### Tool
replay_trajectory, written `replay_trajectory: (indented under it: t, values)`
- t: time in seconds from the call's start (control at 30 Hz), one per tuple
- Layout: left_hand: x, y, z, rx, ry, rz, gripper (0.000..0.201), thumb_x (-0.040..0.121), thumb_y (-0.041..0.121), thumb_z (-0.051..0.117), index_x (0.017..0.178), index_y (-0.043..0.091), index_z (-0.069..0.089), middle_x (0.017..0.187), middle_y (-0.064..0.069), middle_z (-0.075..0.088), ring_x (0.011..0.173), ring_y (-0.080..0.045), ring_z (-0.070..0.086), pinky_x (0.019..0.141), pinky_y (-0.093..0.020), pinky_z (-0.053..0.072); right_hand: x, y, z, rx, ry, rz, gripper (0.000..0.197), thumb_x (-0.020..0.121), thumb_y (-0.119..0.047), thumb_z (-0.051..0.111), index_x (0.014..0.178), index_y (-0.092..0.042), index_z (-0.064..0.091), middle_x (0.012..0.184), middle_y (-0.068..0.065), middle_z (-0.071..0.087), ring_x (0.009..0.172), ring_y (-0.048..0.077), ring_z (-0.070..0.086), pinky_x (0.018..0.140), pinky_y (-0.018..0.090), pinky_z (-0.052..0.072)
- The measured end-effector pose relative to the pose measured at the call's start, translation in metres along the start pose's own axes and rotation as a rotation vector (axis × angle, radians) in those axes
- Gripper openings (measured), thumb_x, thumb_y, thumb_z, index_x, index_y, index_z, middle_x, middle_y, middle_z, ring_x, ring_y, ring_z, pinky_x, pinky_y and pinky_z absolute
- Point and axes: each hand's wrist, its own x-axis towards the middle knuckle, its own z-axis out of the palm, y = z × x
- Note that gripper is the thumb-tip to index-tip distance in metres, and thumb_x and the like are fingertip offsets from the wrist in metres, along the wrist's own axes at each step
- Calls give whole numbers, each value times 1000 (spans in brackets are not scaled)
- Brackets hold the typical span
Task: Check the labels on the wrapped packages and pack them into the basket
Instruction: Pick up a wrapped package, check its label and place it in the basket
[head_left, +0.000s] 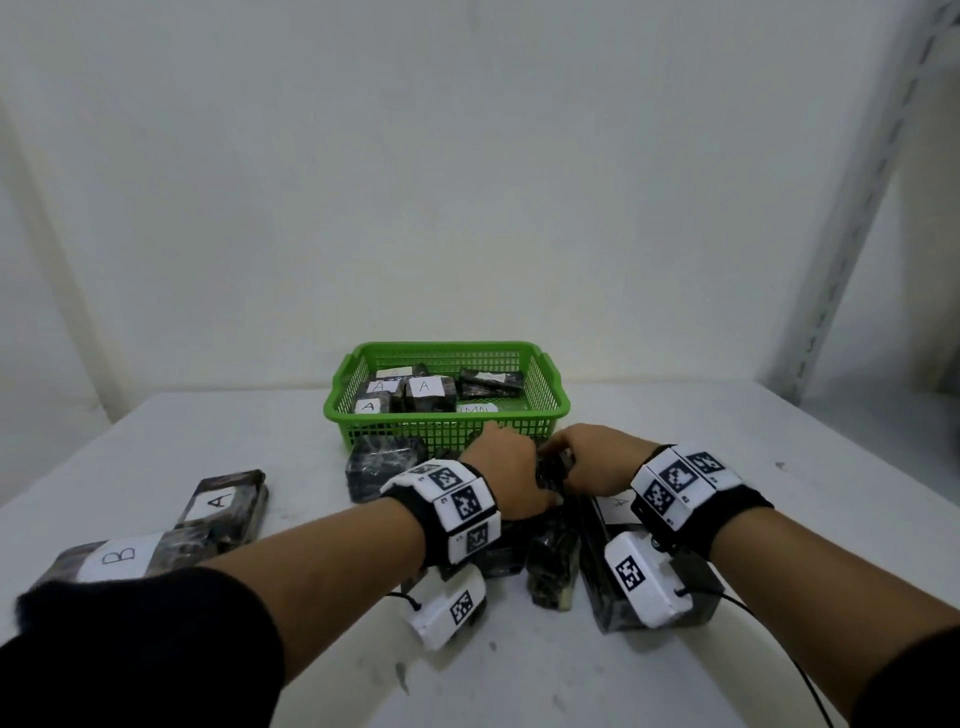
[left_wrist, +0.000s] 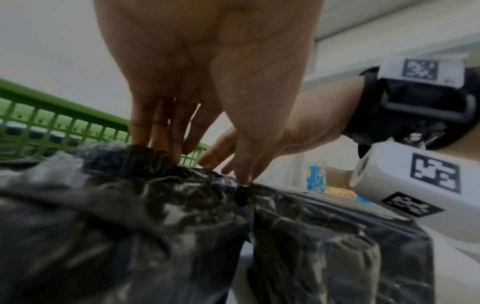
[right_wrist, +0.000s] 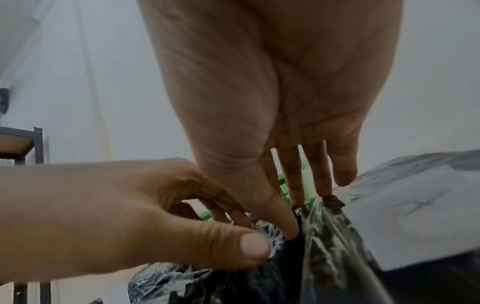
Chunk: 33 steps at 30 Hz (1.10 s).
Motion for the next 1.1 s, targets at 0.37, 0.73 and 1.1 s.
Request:
replay_trajectory:
  t: [0.37, 0.73, 1.1]
  values:
    - [8, 16, -1, 0, -102, -169, 40, 90, 55, 52, 83, 15, 54, 94, -7, 62, 116, -34, 41, 92, -42, 39, 5, 11, -4, 109, 16, -52, 48, 89, 1, 61, 130, -21, 72, 125, 2, 74, 112, 21, 69, 97, 32, 55]
    - [2, -10, 7, -360, 118, -317, 53, 74, 53, 65, 121, 30, 60, 112, 1, 66, 119, -29, 51, 106, -48, 31, 9, 25, -3, 281, 33, -20, 68, 86, -7, 75, 149, -23, 53, 144, 2, 59, 116, 17, 61, 93, 26, 50]
    - [-18, -39, -12, -1033, 255, -185, 34, 89, 3, 63, 120, 15, 66, 92, 5, 79, 59, -10, 66, 60, -25, 56, 10, 17, -3, 210, 24, -89, 73, 75, -17, 91, 139, -25, 55, 132, -2, 62, 119, 20, 61, 100, 33, 50]
